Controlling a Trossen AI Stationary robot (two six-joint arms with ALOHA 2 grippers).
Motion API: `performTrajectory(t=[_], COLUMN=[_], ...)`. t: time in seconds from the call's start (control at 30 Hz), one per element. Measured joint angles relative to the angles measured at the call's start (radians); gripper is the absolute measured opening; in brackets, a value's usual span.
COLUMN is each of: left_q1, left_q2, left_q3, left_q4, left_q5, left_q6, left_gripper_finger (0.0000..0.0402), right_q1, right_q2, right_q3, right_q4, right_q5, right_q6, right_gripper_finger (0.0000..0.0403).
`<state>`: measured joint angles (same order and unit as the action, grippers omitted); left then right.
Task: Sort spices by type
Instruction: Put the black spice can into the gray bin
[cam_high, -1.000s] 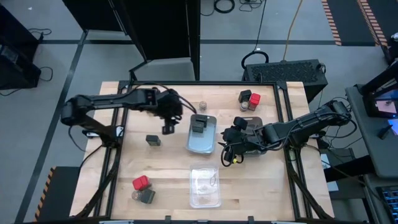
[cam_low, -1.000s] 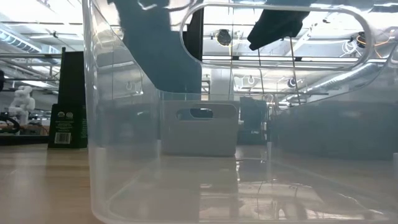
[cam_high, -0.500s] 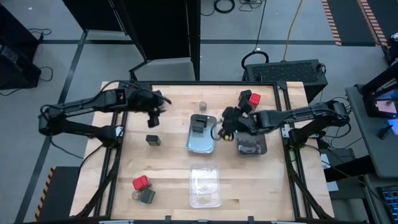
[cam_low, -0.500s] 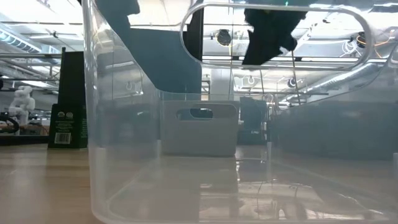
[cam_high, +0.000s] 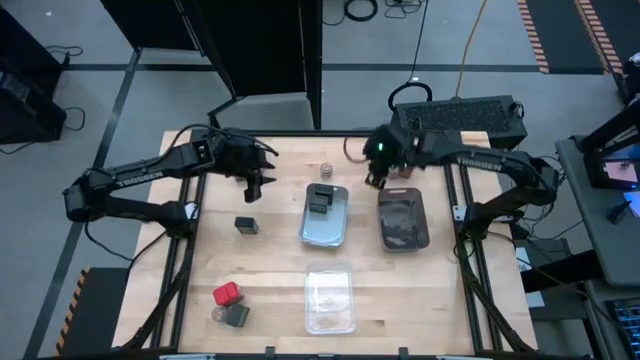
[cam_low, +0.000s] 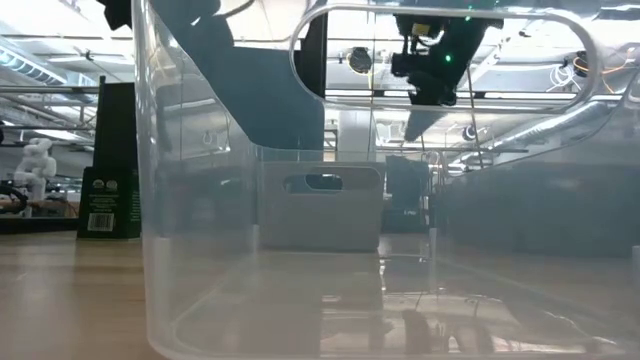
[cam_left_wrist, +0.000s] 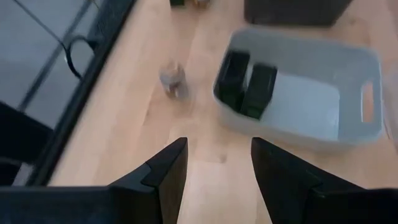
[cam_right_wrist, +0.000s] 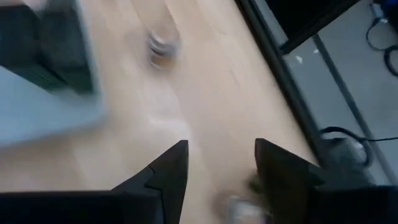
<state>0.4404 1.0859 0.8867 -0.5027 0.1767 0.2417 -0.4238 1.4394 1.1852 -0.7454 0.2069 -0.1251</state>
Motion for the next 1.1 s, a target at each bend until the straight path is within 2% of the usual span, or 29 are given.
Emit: performTrajectory(t=[0.2,0.37,0.5,0.6,0.8,1.1], left_q1=[0.004,0.004,0.005,0.005,0.005,0.005], left_q2=[0.000,0.000,0.000,0.000,0.000,0.000], left_q3=[0.000,0.000,0.000,0.000,0.000,0.000], left_q4=[0.077,0.076,0.076,0.080,0.113,0.112], left_q5=[0.008,0.010,0.010,0.010,0.011,0.010], left_q6=[0.000,0.001,0.023,0.030,0.034,0.031], left_gripper_finger=[0.0185,0.0185,0.0185,0.0185,0.0185,0.0185], right_q1=[-0.160,-0.233,-0.268,-0.291,-0.333,-0.337], right_q2=[0.060,0.150,0.205,0.248,0.330,0.416], right_q3=[0.021,0.019,0.028,0.081,0.179,0.189], right_q4=[-0.016,-0.051,-0.058,-0.134,-0.247,-0.293], right_q5=[0.005,0.004,0.005,0.000,-0.073,-0.071], right_q6=[-0.421,-0.631,-0.657,-0.639,-0.663,-0.705], right_gripper_finger=[0.0216,0.0223,0.0223,0.0223,0.0223,0.0223])
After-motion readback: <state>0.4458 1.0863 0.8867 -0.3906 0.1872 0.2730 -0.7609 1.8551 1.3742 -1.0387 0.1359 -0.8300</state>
